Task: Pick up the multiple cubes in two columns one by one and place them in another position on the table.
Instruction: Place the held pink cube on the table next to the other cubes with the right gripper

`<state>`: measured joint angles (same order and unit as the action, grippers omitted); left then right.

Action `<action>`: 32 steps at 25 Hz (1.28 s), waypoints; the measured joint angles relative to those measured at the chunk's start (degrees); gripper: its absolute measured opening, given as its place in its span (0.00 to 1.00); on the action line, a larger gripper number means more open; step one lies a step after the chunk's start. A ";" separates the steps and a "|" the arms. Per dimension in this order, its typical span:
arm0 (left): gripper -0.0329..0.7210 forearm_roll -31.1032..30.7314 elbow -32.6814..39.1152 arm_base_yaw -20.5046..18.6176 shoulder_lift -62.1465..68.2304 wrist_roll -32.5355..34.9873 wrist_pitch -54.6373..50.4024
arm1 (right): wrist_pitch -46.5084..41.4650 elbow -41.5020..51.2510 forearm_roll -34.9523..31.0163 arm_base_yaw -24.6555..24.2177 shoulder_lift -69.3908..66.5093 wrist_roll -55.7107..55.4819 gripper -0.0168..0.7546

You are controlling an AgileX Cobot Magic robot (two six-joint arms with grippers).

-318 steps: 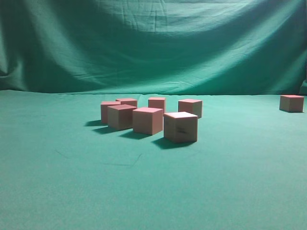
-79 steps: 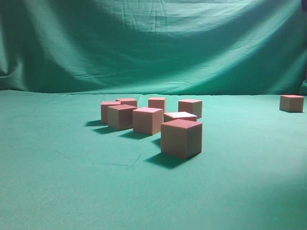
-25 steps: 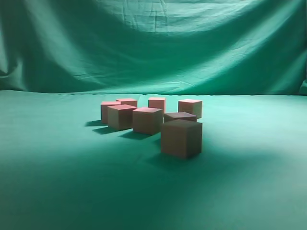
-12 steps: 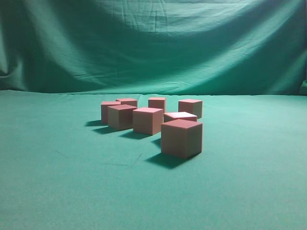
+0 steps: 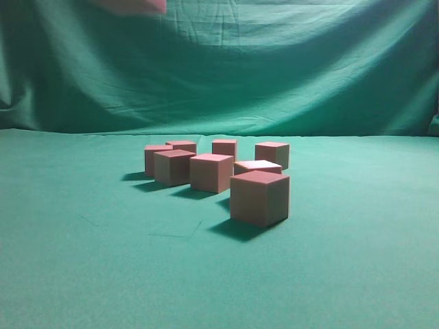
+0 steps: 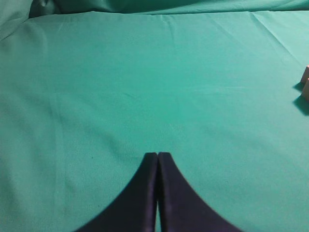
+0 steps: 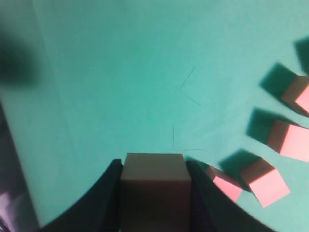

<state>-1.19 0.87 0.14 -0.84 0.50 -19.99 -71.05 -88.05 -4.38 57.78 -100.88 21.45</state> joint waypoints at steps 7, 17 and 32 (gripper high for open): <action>0.04 0.00 0.00 0.00 0.00 0.00 0.00 | 7.81 7.40 0.13 -0.34 -2.46 7.32 0.35; 0.04 0.00 0.00 0.00 0.00 0.00 0.00 | 20.78 15.18 0.65 -1.72 -3.81 10.82 0.35; 0.04 0.00 0.00 0.00 0.00 0.00 0.00 | 22.99 15.18 0.06 -4.47 -7.50 8.68 0.35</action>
<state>-1.19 0.87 0.14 -0.84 0.50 -19.99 -48.05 -72.86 -4.33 53.32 -108.39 30.12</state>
